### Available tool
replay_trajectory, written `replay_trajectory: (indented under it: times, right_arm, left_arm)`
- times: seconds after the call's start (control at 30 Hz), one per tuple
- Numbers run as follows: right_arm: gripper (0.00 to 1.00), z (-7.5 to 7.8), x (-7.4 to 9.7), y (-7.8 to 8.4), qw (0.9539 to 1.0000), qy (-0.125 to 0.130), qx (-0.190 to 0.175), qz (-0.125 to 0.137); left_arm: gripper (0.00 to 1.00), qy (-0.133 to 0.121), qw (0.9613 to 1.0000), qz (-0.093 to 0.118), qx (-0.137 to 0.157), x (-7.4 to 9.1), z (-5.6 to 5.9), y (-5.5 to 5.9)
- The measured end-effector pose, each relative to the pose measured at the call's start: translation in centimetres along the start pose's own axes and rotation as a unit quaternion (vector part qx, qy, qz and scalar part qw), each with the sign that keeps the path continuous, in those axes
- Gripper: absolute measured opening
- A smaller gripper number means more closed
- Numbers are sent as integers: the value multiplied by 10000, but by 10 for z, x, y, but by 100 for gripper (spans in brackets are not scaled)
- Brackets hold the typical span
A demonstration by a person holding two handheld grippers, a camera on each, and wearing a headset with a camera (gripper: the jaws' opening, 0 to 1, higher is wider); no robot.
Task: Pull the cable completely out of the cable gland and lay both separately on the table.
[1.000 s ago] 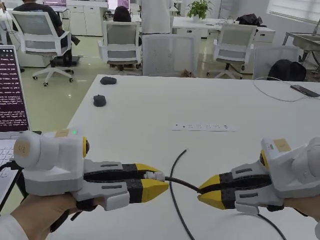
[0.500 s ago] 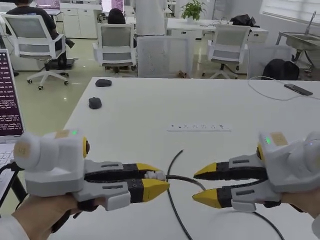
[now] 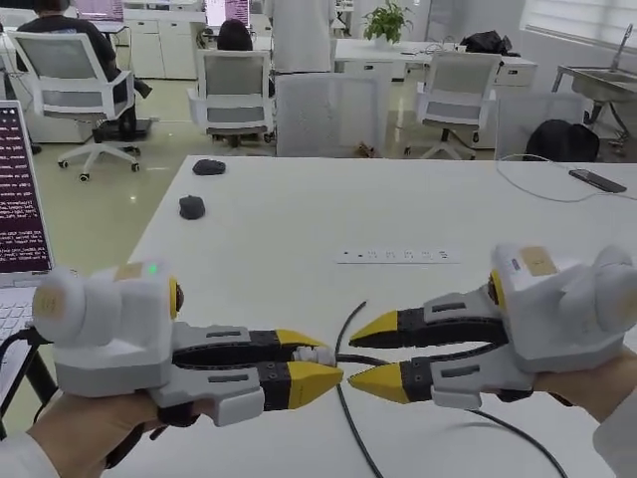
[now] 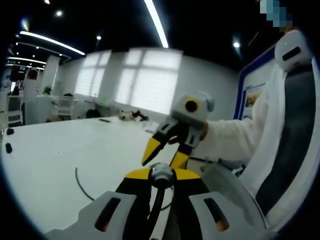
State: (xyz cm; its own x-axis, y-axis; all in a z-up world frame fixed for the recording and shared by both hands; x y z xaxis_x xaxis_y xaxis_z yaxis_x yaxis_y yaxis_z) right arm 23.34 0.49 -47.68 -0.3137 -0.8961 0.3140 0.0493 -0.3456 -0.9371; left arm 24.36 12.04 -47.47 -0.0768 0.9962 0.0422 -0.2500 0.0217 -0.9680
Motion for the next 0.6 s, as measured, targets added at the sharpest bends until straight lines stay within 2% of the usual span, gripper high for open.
replay_trajectory:
  times: [0.1, 0.2, 0.3, 0.4, 0.6]
  right_arm:
    - [17, -1, -3, 0, 10000, -93, -2, -3]
    - [6, -1, -5, 2, 9999, -147, 21, -43]
    - [5, -1, -6, 3, 9997, -219, -79, -55]
    - [4, -2, -7, 3, 9996, -257, 51, -77]
    - [3, -1, -8, 3, 9997, -255, 45, -37]
  left_arm:
    - [17, 0, 10000, 7, -14, 1, 0, -1]
    - [17, -4, 10000, 9, -16, 2, 0, -1]
    - [17, -40, 10000, 25, -15, 2, -1, 0]
    - [17, -74, 10000, 50, -1, 4, -2, 0]
    - [17, -123, 9999, 67, -13, 5, -3, -1]
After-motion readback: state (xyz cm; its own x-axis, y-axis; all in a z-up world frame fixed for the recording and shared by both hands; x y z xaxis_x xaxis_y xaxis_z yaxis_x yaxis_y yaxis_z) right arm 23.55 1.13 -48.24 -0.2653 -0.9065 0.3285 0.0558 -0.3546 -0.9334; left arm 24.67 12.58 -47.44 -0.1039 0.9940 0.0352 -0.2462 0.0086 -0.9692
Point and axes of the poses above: the centre of the closed fingertips' face, and the gripper's own axes: x roughly backward along the fingers, z roughly to its right, y roughly out of its underside, the point moved 6 cm from there along x, roughly backward along the fingers, and after that the axes turned 4 degrees about z, right-handed, at the moved point
